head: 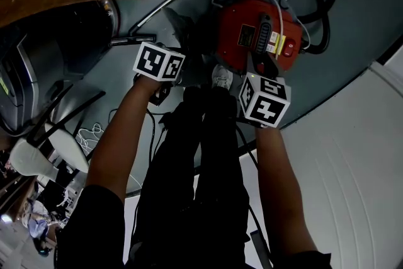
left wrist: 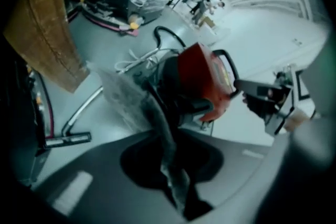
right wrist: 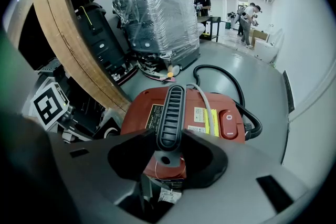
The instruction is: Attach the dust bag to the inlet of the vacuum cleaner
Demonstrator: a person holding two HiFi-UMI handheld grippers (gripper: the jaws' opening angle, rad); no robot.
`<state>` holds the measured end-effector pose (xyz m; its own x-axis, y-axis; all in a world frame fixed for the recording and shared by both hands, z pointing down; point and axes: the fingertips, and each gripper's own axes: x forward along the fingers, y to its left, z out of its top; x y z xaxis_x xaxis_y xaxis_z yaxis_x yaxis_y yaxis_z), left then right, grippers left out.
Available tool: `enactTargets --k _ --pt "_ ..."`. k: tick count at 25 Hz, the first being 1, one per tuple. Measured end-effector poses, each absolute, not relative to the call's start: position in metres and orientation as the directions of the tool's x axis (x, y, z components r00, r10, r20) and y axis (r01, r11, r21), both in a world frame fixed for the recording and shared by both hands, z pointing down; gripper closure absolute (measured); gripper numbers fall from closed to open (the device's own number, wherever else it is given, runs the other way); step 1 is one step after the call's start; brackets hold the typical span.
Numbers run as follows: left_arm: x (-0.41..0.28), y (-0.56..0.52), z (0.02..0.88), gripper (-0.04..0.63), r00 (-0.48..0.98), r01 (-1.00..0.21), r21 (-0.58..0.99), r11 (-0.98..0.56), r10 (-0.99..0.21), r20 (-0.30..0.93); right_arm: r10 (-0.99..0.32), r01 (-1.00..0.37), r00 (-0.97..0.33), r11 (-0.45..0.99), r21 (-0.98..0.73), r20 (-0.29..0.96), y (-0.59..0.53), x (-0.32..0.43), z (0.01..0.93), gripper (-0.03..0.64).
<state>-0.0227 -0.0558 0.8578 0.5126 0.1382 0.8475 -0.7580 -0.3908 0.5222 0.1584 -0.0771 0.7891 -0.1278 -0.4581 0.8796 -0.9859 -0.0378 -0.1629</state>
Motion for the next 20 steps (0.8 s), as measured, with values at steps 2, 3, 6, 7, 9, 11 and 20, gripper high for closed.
enactTargets --k 2,3,6,7,9,11,20 --pt "-0.023 -0.058 0.857 0.546 0.537 -0.747 0.564 -0.353 0.180 0.824 -0.459 -0.986 -0.132 -0.034 -0.165 0.879 -0.077 0.158 0.789 0.472" --pt "-0.023 -0.059 0.857 0.546 0.539 -0.738 0.572 -0.359 0.198 0.819 -0.459 -0.985 -0.134 -0.032 -0.167 0.878 -0.078 0.158 0.789 0.472" --pt "-0.020 -0.060 0.854 0.546 0.478 -0.685 0.532 -0.498 0.244 0.844 -0.462 -0.985 -0.135 -0.028 -0.167 0.876 -0.078 0.158 0.789 0.472" --pt "-0.018 -0.058 0.854 0.544 0.443 -0.650 0.503 -0.570 0.254 0.860 -0.464 -0.986 -0.133 -0.028 -0.165 0.876 -0.078 0.158 0.789 0.472" --pt "-0.011 -0.052 0.852 0.541 0.373 -0.552 0.442 -0.707 0.264 0.889 -0.466 -0.987 -0.128 -0.026 -0.158 0.875 -0.078 0.158 0.789 0.471" --pt "-0.004 -0.046 0.851 0.538 0.316 -0.440 0.379 -0.814 0.254 0.914 -0.466 -0.988 -0.124 -0.025 -0.153 0.876 -0.077 0.158 0.789 0.471" --pt "0.001 -0.030 0.861 0.549 0.386 -0.431 0.437 -0.789 0.277 0.880 -0.449 -0.989 -0.128 -0.010 -0.149 0.884 -0.076 0.158 0.790 0.468"
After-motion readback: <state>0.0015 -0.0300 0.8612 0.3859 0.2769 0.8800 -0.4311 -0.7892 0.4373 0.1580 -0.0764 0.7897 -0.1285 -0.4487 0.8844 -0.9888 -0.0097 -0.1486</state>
